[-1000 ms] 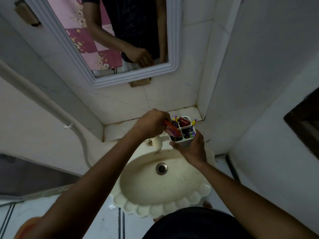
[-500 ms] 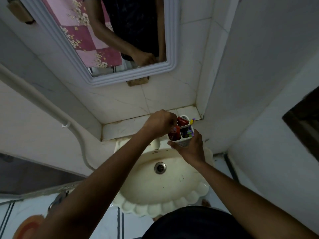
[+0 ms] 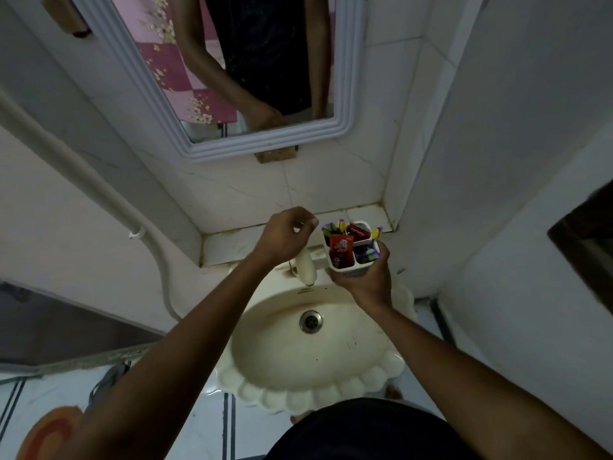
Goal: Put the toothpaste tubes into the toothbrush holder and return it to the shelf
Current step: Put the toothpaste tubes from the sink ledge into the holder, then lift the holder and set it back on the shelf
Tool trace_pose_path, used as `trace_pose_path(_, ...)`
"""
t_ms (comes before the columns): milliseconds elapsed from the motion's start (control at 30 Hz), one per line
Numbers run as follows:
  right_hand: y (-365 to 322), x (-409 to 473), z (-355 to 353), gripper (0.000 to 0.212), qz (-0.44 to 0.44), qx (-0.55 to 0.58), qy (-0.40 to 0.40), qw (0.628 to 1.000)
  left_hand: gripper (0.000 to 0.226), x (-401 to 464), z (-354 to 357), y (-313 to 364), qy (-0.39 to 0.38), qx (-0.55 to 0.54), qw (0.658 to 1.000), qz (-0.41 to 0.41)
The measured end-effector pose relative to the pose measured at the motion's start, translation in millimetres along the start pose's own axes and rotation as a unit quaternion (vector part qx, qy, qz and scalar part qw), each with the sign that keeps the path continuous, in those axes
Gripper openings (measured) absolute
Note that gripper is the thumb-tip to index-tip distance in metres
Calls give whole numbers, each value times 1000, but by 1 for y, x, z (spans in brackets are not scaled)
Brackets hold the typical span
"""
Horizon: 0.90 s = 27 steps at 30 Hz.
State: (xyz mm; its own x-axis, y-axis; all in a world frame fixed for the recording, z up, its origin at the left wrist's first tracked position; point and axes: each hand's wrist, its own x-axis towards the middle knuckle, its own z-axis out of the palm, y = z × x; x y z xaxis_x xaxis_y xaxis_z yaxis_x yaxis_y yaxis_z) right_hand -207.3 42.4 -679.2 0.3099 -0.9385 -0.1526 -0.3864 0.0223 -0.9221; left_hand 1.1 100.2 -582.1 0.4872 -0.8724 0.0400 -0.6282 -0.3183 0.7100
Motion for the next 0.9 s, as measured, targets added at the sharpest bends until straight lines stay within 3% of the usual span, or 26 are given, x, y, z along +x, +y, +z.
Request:
trace_pose_path(200,-13,6,2,118,-17,18,45,999,34,-14,-11,-8,60,20,997,38)
trace_pose_path(467,-65,7,-18,120,-98,33,89,991,39,-29,-29,11,73,40,993,79)
trace_pose_path(900,-215,-16,-124,120,-262,124,124,949,42,-67,-78,131,196,68,972,109)
